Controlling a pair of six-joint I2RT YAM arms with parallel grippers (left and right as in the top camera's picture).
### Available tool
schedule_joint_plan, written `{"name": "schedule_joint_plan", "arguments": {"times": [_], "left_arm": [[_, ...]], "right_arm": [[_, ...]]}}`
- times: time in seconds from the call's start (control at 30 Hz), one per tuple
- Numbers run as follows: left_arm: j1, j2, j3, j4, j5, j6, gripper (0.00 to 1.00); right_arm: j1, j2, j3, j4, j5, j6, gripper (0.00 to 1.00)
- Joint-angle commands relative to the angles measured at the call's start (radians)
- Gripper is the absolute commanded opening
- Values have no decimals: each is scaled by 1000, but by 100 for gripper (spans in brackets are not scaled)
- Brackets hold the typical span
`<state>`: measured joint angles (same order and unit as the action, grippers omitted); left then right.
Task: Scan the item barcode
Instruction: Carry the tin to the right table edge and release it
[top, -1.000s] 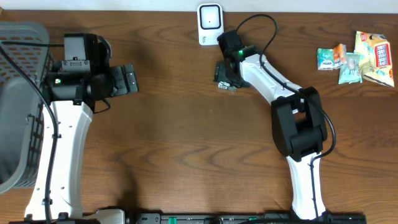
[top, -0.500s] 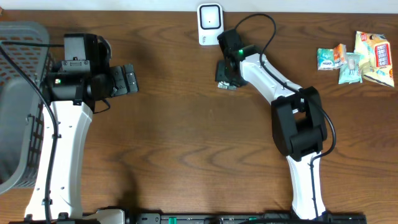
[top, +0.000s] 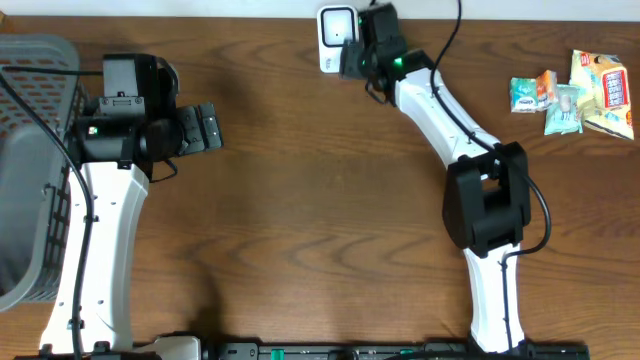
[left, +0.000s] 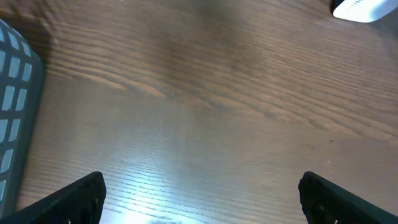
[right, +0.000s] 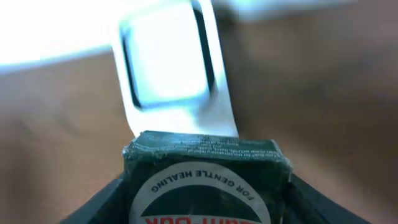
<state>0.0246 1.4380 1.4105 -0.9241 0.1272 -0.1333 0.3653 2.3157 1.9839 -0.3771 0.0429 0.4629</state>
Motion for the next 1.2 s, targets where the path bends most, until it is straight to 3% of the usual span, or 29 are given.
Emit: {"name": "schedule_joint_plan", "arguments": {"times": [0.0, 0.3, 0.6, 0.93, 1.17], "left_arm": [[3, -1, 2, -3, -9, 2, 98], [3, 0, 2, -3, -9, 2, 98], [3, 0, 2, -3, -9, 2, 97], [3, -1, 2, -3, -9, 2, 98], [3, -1, 2, -3, -9, 2, 98]], "right_arm": [[-8, -19, 19, 105, 11, -18, 58], [27, 18, 19, 452, 41, -132, 58], [47, 160, 19, 629, 124, -143, 58], [2, 73, 19, 560, 206, -146, 59], [-148, -87, 19, 224, 210, -146, 59]]}}
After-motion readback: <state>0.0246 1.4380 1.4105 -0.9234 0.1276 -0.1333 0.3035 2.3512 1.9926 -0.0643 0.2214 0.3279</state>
